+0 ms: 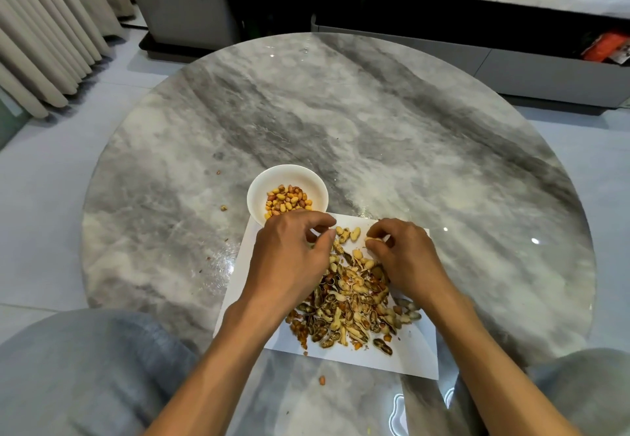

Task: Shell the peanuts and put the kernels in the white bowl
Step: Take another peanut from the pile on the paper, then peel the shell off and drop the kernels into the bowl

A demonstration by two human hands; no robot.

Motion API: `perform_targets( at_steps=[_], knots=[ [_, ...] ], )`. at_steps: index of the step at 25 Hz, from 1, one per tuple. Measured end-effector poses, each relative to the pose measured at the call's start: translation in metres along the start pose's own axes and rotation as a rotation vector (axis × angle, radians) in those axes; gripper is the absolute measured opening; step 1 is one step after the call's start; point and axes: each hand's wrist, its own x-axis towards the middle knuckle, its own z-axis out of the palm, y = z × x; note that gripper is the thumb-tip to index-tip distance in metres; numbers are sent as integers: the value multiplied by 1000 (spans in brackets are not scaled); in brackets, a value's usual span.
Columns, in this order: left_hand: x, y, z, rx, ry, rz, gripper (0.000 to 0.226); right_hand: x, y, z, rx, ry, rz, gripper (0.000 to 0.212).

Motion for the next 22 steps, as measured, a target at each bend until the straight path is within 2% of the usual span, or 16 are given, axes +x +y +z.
perform_targets(
  at_steps=[2, 4, 7, 11, 17, 19, 22],
  knots=[
    [-1, 1, 2, -87, -48, -19, 18, -10, -13, -11, 399, 39, 117, 3],
    [-2, 4, 4, -240, -107, -1, 22, -25, -33, -25, 784, 8, 176, 5],
    [-3, 8, 3, -381, -95, 79, 20, -44, -52, -34, 1053, -49, 184, 17],
    [-2, 6, 1, -508, -120, 110, 18, -48, -57, -35, 1185, -109, 247, 23],
    [3, 3, 0, -520, -186, 108, 16, -43, -55, -41, 1213, -254, 298, 20],
    [1, 4, 1, -589, -222, 34, 17, -42, -55, -41, 1184, -219, 284, 21],
    [-11, 17, 5, -852, -269, -183, 24, -46, -58, -37, 1136, -29, 241, 20]
  ],
)
